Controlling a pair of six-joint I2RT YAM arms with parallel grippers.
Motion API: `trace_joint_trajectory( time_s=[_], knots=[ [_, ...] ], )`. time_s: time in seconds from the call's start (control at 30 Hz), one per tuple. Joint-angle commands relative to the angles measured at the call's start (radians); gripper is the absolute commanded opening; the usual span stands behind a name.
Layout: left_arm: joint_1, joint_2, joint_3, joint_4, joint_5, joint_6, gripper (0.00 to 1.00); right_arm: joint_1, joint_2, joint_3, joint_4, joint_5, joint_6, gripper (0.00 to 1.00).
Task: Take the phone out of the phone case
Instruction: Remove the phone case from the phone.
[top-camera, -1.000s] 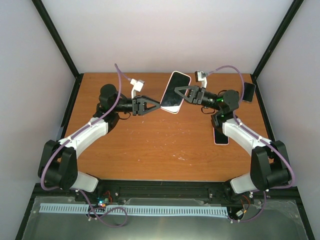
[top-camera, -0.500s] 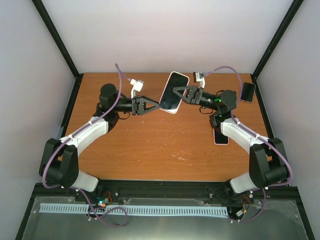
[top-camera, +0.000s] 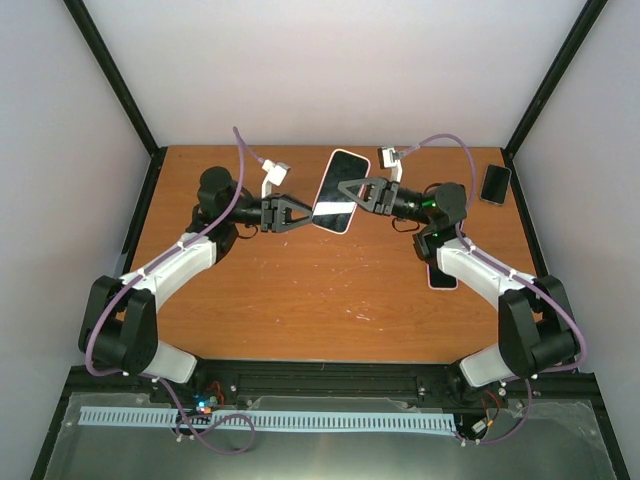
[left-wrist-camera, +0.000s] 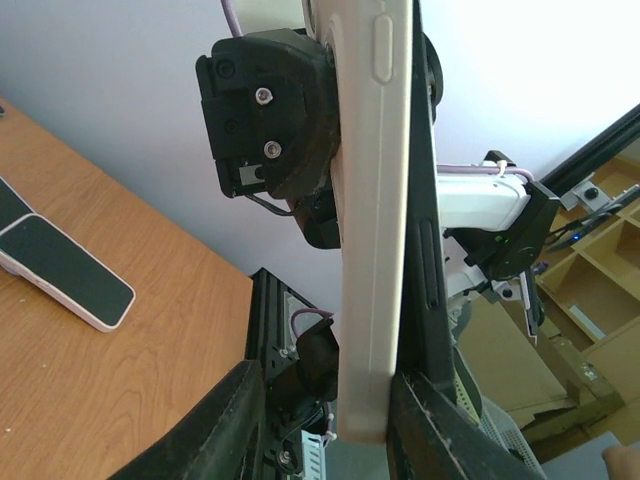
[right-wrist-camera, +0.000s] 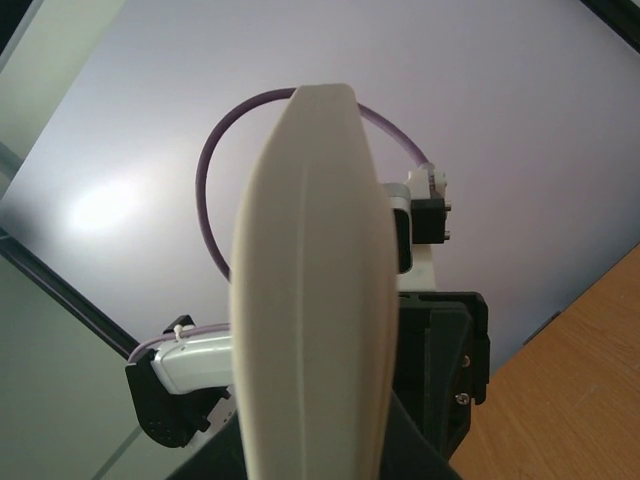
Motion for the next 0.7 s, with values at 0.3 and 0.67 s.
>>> trace_joint_trajectory(
  time_s=[0.3, 0.67],
  knots=[
    [-0.045, 0.044, 0.064, 0.091, -0.126, -0.067, 0.32, 0.125, -0.011, -0.014, 0.002, -0.103, -0.042, 0.03],
    [-0.047, 0.038, 0.060, 0.108, -0.122, -0.080, 0.23, 0.129, 0.002, -0.007, 0.009, -0.100, -0.037, 0.03]
  ],
)
